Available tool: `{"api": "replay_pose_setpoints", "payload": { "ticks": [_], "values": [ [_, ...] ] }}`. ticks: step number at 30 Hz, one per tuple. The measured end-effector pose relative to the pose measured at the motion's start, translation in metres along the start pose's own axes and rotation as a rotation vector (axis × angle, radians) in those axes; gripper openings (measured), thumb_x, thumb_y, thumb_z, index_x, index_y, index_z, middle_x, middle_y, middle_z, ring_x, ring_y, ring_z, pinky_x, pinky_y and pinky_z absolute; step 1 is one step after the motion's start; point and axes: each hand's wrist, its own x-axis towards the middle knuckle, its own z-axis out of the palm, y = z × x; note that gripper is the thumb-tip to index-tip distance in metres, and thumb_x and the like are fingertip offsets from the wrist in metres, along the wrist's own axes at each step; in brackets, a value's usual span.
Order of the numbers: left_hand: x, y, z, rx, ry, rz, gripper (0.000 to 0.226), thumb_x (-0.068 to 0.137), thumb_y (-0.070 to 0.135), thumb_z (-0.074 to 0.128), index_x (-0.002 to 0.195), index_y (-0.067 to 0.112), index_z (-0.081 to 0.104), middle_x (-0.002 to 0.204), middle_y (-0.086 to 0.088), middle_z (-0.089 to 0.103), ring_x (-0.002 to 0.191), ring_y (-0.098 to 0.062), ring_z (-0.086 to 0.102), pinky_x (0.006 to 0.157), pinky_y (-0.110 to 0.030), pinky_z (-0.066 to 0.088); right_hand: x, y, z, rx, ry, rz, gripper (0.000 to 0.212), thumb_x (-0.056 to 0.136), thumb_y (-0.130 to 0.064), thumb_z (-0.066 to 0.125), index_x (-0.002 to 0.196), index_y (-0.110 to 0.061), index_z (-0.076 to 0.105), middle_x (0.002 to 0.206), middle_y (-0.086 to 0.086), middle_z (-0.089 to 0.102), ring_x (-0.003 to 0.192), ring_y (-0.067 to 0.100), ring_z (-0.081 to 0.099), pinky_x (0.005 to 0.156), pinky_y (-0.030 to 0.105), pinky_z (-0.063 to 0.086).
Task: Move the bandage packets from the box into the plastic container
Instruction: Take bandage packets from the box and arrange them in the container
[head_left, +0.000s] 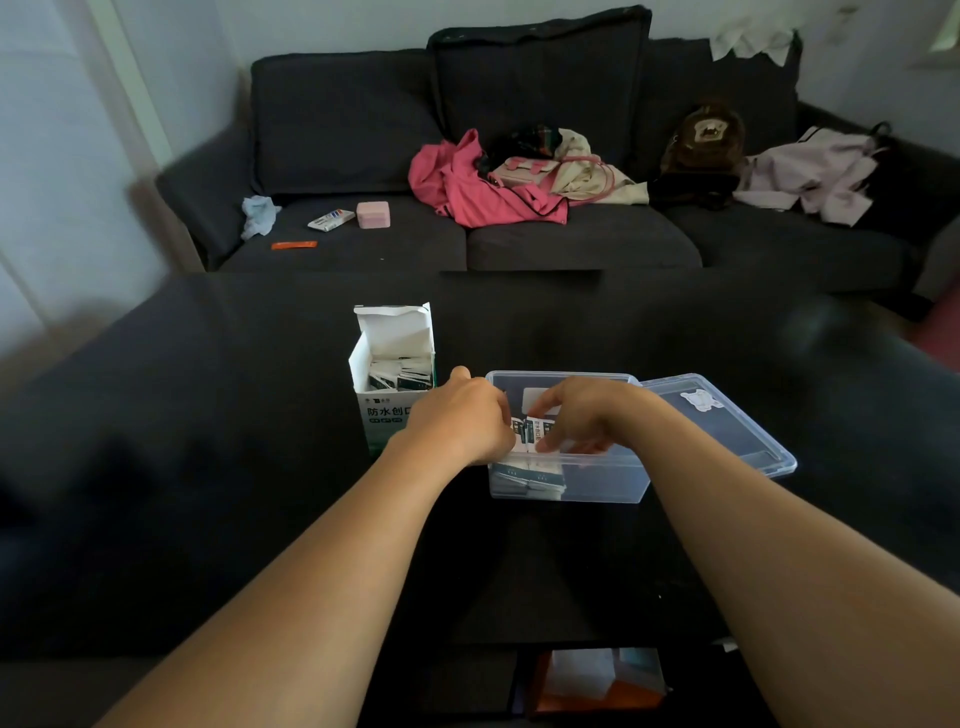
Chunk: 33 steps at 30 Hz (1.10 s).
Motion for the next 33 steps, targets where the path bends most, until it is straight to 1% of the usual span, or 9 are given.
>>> {"api": "replay_pose_setpoints", "payload": {
  "ticks": [4, 8, 11, 14, 18, 25, 26, 30, 33],
  "values": [
    [0.003, 0.0, 0.0, 0.002, 0.005, -0.026, 0.035, 0.086, 0.025, 0.065, 0.12, 0.034, 0.072, 0.132, -0.001, 0.049, 0.113, -0.027, 0.059, 0.097, -0.046, 0.053, -0.001, -0.002, -0.001, -0.029, -0.018, 0.012, 0.057, 0.092, -0.011, 0.07, 0.145, -0.022, 0.051, 0.132, 0.012, 0.059, 0.108, 0.028, 0.067, 0.094, 0.039, 0.058],
    [0.009, 0.0, 0.003, -0.006, 0.015, -0.045, 0.034, 0.083, 0.022, 0.068, 0.116, 0.03, 0.074, 0.128, -0.001, 0.059, 0.113, -0.027, 0.061, 0.095, -0.045, 0.055, -0.001, -0.003, 0.0, -0.015, -0.032, 0.018, 0.059, 0.092, -0.009, 0.07, 0.146, -0.022, 0.05, 0.136, 0.014, 0.056, 0.096, 0.026, 0.071, 0.086, 0.036, 0.061],
    [0.009, 0.0, 0.005, -0.01, 0.013, -0.031, 0.034, 0.083, 0.019, 0.071, 0.116, 0.027, 0.075, 0.127, -0.003, 0.058, 0.113, -0.028, 0.06, 0.095, -0.045, 0.055, -0.002, -0.006, 0.001, -0.013, -0.043, 0.008, 0.057, 0.092, -0.011, 0.07, 0.146, -0.02, 0.051, 0.131, 0.012, 0.06, 0.09, 0.023, 0.071, 0.079, 0.031, 0.062],
    [0.005, 0.0, 0.002, -0.04, 0.01, -0.031, 0.031, 0.084, 0.015, 0.071, 0.114, 0.025, 0.076, 0.127, -0.006, 0.055, 0.097, -0.028, 0.065, 0.086, -0.043, 0.06, -0.004, -0.009, 0.0, -0.025, -0.033, -0.015, 0.055, 0.093, -0.013, 0.069, 0.145, -0.016, 0.051, 0.132, 0.013, 0.062, 0.088, 0.018, 0.066, 0.076, 0.027, 0.058],
    [0.0, 0.001, -0.002, -0.062, -0.008, -0.057, 0.028, 0.083, 0.013, 0.075, 0.109, 0.024, 0.077, 0.132, -0.005, 0.049, 0.069, -0.022, 0.069, 0.072, -0.038, 0.064, -0.004, -0.011, 0.0, -0.037, -0.001, -0.013, 0.053, 0.09, -0.015, 0.072, 0.14, -0.01, 0.054, 0.131, 0.015, 0.063, 0.103, 0.024, 0.067, 0.083, 0.031, 0.057],
    [-0.004, 0.002, -0.004, -0.098, 0.0, -0.05, 0.03, 0.084, 0.01, 0.074, 0.109, 0.026, 0.076, 0.132, -0.004, 0.049, 0.074, -0.021, 0.071, 0.065, -0.034, 0.065, -0.003, -0.015, -0.001, -0.033, -0.037, 0.047, 0.051, 0.09, -0.011, 0.072, 0.138, -0.005, 0.054, 0.125, 0.02, 0.065, 0.072, 0.024, 0.075, 0.054, 0.028, 0.06],
    [-0.004, 0.002, -0.004, -0.092, 0.002, -0.043, 0.031, 0.084, 0.01, 0.074, 0.111, 0.026, 0.075, 0.132, -0.004, 0.049, 0.075, -0.02, 0.07, 0.066, -0.033, 0.064, -0.003, -0.016, -0.001, -0.03, -0.047, 0.055, 0.051, 0.091, -0.01, 0.072, 0.138, -0.005, 0.053, 0.126, 0.02, 0.065, 0.073, 0.025, 0.076, 0.057, 0.03, 0.062],
    [-0.004, 0.002, -0.004, -0.091, 0.002, -0.049, 0.03, 0.085, 0.009, 0.073, 0.111, 0.025, 0.075, 0.133, -0.004, 0.049, 0.071, -0.021, 0.07, 0.065, -0.031, 0.064, -0.005, -0.016, 0.0, -0.092, 0.001, 0.03, 0.055, 0.089, -0.014, 0.074, 0.14, -0.009, 0.053, 0.131, 0.018, 0.06, 0.093, 0.031, 0.074, 0.085, 0.041, 0.062],
    [-0.004, 0.002, -0.004, -0.086, 0.001, -0.058, 0.029, 0.086, 0.009, 0.072, 0.109, 0.025, 0.074, 0.134, -0.004, 0.047, 0.067, -0.021, 0.072, 0.063, -0.031, 0.063, -0.004, -0.016, 0.002, -0.11, 0.044, -0.009, 0.055, 0.088, -0.012, 0.075, 0.138, -0.014, 0.055, 0.123, 0.015, 0.062, 0.099, 0.028, 0.07, 0.09, 0.04, 0.06]
  ]
}}
